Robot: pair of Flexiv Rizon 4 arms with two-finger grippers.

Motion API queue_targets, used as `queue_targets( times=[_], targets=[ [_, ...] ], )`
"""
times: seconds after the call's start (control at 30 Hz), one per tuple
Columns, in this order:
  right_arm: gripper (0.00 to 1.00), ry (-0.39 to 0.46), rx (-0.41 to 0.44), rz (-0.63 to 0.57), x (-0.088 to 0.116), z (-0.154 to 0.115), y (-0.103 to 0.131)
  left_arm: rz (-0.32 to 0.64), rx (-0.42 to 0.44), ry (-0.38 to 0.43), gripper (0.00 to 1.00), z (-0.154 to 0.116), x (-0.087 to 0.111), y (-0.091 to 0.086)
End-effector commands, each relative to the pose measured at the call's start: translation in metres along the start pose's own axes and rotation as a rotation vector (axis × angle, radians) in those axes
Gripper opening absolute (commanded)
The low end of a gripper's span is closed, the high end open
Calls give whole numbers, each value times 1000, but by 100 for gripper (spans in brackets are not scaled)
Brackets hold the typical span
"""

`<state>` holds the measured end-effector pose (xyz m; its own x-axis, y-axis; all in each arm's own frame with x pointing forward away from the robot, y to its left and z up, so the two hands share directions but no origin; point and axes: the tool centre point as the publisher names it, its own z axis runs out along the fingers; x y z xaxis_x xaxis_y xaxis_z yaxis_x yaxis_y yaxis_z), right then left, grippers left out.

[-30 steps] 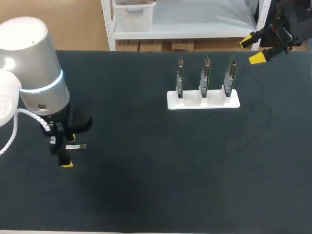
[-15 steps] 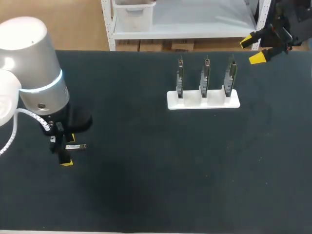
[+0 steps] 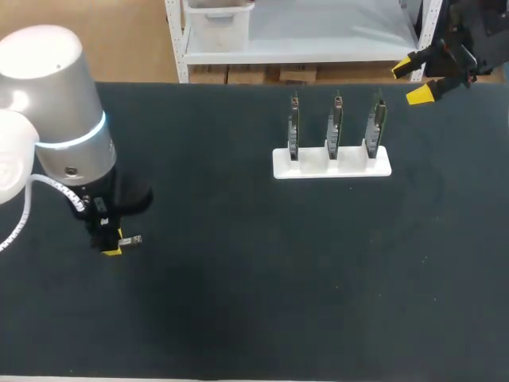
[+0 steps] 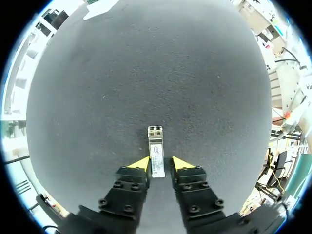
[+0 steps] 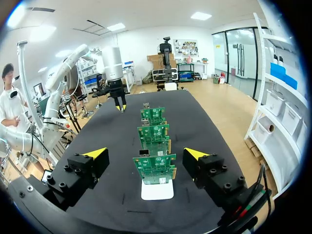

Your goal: Pick up the optical module with the left hand, and insert it into the network port with the right hand.

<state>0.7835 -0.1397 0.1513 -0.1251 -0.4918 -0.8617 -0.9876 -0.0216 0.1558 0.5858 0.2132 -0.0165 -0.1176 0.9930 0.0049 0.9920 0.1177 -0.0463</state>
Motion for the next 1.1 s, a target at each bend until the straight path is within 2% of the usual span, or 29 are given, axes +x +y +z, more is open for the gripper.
queue_targets(
  times=[0.03,0.1,0.13,0.2,0.5,0.63,0.73,0.9,1.1],
  targets=[
    [100,0,4,-1,0,0,2,-1,4,5,23,0,-1,3],
    [100,0,4,-1,0,0,2,-2,5,5,21,0,-1,3],
    [100,0,4,-1,0,0,2,-3,5,3,9,0,-1,4],
    [100,0,4,-1,0,0,2,-9,1,-2,1,-1,-2,5],
    [100,0,4,-1,0,0,2,-28,-30,-41,0,-12,-6,17],
    [100,0,4,-1,0,0,2,-49,-56,-95,0,-24,-14,26],
    [100,0,4,-1,0,0,2,-66,-67,-173,0,-37,-25,35],
    [100,0,4,-1,0,0,2,-104,-97,-348,0,-65,-51,58],
    [100,0,4,-1,0,0,2,-144,-134,-615,0,-108,-97,97]
  ],
)
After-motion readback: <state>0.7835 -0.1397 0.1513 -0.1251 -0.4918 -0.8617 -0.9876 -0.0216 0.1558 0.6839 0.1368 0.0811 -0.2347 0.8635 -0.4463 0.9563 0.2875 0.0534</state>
